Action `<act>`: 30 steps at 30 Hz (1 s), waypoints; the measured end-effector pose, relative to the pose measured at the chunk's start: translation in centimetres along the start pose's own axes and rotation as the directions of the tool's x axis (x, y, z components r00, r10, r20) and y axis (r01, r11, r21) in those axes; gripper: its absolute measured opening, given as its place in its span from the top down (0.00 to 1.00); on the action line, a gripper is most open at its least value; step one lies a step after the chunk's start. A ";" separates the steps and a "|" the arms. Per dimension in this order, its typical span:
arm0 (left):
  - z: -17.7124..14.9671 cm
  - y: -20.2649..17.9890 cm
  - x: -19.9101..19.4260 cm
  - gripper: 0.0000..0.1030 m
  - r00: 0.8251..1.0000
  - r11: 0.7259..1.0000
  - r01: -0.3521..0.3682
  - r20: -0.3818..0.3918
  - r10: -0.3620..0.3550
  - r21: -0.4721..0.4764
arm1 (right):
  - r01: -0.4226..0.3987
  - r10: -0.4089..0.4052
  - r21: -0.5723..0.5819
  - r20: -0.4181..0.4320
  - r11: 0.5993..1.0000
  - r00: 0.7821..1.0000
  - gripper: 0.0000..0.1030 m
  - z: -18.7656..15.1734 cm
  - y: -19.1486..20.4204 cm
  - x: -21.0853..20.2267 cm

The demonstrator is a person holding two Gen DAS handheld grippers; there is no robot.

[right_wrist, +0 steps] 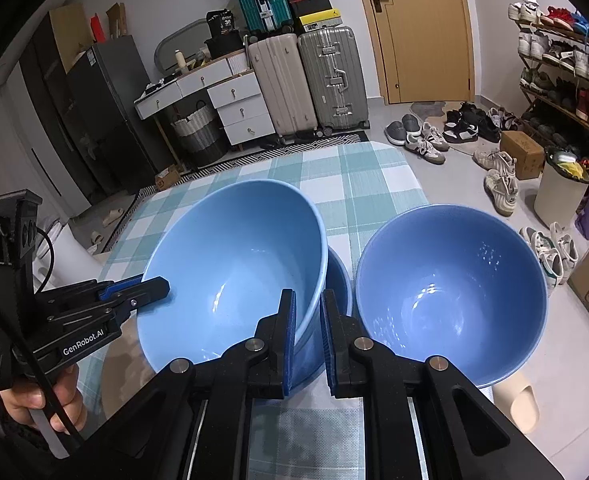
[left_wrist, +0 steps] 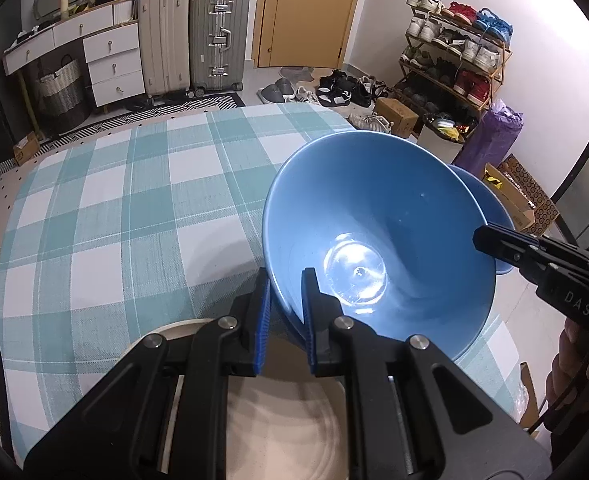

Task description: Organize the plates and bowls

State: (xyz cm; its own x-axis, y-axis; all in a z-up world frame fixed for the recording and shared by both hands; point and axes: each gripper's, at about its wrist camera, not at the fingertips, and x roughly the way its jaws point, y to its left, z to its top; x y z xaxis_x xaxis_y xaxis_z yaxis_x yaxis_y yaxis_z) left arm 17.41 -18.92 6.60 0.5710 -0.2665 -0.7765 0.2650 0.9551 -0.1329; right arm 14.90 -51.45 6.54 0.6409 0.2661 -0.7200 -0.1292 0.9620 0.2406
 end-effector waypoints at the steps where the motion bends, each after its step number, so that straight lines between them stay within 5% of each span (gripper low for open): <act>1: 0.0 -0.1 0.3 0.90 1.000 1.000 -0.011 -0.003 0.011 0.005 | 0.006 -0.006 -0.005 -0.002 1.000 1.000 0.88 -0.1 0.1 0.1; 30: -1.0 -1.8 3.3 0.89 0.994 0.990 -0.105 -0.011 0.107 0.097 | 0.077 -0.079 -0.048 -0.035 0.996 0.996 0.87 -1.5 0.1 2.0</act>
State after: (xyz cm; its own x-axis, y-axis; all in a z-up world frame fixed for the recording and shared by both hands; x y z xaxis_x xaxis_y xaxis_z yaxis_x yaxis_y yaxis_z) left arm 18.04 -21.34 3.66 0.5873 -0.1614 -0.7931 0.2772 0.9608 0.0098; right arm 15.04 -50.69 4.10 0.6222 0.1916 -0.7591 -0.1154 0.9814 0.1531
